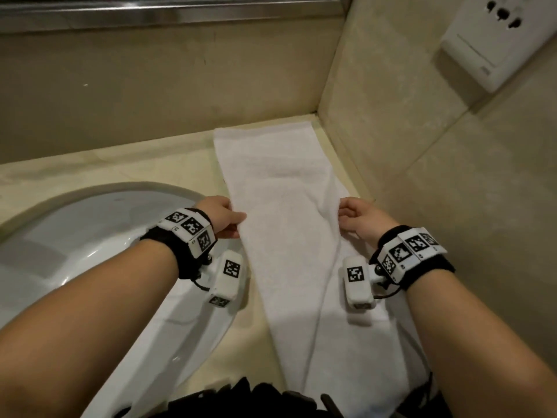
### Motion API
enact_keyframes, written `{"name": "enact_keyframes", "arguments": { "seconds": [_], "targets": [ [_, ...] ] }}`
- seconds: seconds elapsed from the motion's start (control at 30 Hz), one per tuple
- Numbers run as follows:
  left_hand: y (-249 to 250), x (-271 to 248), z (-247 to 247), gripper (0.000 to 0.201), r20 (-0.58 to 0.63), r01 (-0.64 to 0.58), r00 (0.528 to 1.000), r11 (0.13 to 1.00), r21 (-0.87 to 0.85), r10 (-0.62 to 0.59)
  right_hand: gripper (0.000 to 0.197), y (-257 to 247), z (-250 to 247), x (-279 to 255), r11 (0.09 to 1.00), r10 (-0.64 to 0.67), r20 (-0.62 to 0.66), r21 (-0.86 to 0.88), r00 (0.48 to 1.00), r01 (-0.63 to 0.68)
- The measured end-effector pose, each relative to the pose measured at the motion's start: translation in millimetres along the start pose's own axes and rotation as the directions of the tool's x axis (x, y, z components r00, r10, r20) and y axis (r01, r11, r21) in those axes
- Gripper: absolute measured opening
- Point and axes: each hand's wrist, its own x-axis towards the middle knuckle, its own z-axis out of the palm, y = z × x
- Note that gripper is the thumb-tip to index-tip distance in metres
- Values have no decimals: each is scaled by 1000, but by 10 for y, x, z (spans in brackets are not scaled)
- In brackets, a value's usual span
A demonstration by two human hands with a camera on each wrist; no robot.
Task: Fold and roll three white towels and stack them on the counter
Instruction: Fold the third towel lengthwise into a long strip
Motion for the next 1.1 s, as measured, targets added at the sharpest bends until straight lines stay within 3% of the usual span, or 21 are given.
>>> {"name": "enact_keyframes", "arguments": {
  "seconds": [0.13,0.2,0.27,0.33,0.37,0.4,0.47,0.53,0.6,0.67,0.77,0.83,0.97,1.03,1.1],
  "targets": [
    [-6,-6,-2,33,-41,-13,999,1000,-25,12,5,35,36,-42,996,-44,-97,-83,994,36],
    [-35,-17,29,31,-32,-1,1000,999,-47,-1,12,60,-35,33,977,8,-247,-205,969,-61],
    [-65,-44,68,28,-7,-1,1000,996,-92,1,4,69,-112,53,846,47,-365,-480,930,-231],
    [-86,-92,100,26,13,-1,1000,993,-118,3,13,124,-135,43,723,30,-369,-634,929,-275],
    [-95,-128,116,25,26,1,1000,993,-119,3,22,144,-129,40,738,19,-375,-620,927,-266],
    [-114,-173,138,25,45,6,999,993,-115,-1,27,180,-124,35,811,16,-380,-537,925,-234],
    [-173,-284,200,22,103,24,995,995,-95,-14,21,256,-94,-60,972,100,-364,-164,926,-170],
    [-247,-396,303,14,160,52,986,996,-76,-39,25,369,-131,-173,985,170,-306,49,937,-163],
    [-333,-511,424,10,199,71,978,995,-64,-57,30,456,-162,-293,984,111,-208,-113,972,-137],
    [-415,-563,508,22,190,57,980,998,-24,-51,25,490,-171,-395,964,-30,-152,-267,988,-12],
    [-478,-614,499,25,162,1,987,1000,-13,1,8,447,-125,-514,952,-191,-156,-269,969,145],
    [-503,-603,411,23,137,-6,991,999,-50,13,17,425,-111,-538,966,-237,-155,-142,959,216],
    [-528,-618,210,2,53,16,999,995,-96,-10,25,440,-83,-611,983,-157,-282,50,946,178],
    [-568,-648,173,9,51,29,998,993,-116,-23,28,502,-13,-690,987,-104,-216,97,971,127],
    [-625,-725,185,13,85,39,996,989,-140,-27,36,590,34,-784,998,-57,-86,-33,995,54]
  ]
}}
